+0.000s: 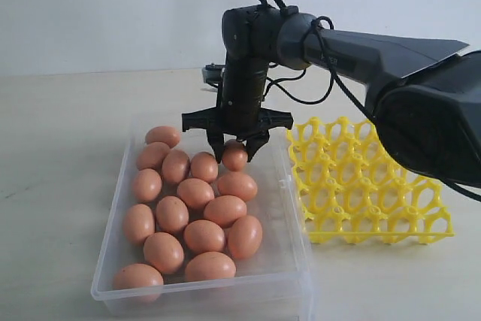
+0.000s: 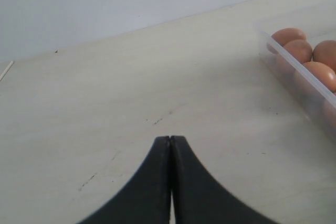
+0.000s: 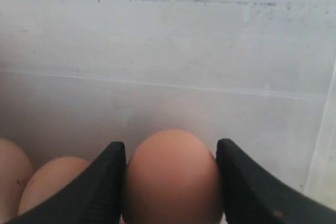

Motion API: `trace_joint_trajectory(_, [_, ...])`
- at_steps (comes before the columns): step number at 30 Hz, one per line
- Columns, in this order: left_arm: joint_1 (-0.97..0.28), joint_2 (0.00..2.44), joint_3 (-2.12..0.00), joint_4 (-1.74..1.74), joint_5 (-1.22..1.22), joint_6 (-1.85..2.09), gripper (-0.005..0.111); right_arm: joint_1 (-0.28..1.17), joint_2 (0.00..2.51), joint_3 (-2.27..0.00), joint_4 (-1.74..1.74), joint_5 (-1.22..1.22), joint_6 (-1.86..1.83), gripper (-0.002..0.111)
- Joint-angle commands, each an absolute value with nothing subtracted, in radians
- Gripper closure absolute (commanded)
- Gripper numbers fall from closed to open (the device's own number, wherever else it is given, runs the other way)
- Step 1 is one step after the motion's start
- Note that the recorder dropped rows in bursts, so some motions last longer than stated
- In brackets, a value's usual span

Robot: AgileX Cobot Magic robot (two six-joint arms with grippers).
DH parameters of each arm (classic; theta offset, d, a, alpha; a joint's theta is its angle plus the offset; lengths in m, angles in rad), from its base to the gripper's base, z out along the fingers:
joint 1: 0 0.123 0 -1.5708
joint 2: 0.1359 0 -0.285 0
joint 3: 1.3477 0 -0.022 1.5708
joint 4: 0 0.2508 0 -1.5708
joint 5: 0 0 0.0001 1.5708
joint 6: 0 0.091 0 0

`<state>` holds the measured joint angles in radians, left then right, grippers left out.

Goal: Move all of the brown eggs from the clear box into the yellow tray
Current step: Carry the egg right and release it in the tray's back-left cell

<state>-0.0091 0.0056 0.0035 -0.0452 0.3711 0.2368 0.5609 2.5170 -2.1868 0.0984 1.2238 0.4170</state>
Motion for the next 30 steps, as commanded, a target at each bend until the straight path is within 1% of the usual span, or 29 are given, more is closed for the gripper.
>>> trace_joint_trajectory(1, [-0.012,0.000,0.000,-0.050,0.364,0.236,0.107,0.559,2.460,-2.191,0.049,1.221,0.352,0.108])
trace_joint_trajectory(6, [-0.012,0.000,0.000,-0.050,0.364,0.236,0.107,0.545,2.343,-2.175,-0.030,1.213,0.311,0.108])
trace_joint_trajectory(8, [-0.012,0.000,0.000,-0.050,0.364,0.236,0.107,0.535,2.265,-2.118,-0.063,1.105,0.315,0.108])
trace_joint_trajectory(11, [-0.012,0.000,0.000,-0.050,0.364,0.236,0.107,0.521,2.137,-1.958,-0.098,0.897,0.315,0.108])
trace_joint_trajectory(16, [-0.012,0.000,0.000,-0.050,0.364,0.236,0.107,0.471,1.921,-1.586,-0.109,0.503,0.315,0.108])
trace_joint_trajectory(20, [-0.012,0.000,0.000,-0.050,0.364,0.236,0.107,0.414,1.820,-1.281,-0.109,0.166,0.304,0.108])
trace_joint_trajectory(23, [-0.012,0.000,0.000,-0.050,0.364,0.236,0.107,0.374,1.790,-1.086,-0.104,-0.132,0.297,0.108])
trace_joint_trajectory(24, [-0.012,0.000,0.000,-0.050,0.364,0.236,0.107,0.357,1.793,-1.009,-0.104,-0.272,0.297,0.108])
trace_joint_trajectory(26, [-0.012,0.000,0.000,-0.050,0.364,0.236,0.107,0.340,1.817,-0.935,-0.109,-0.356,0.297,0.108])
trace_joint_trajectory(30, [-0.012,0.000,0.000,-0.050,0.364,0.236,0.107,0.323,1.905,-0.909,-0.116,-0.449,0.297,0.108])
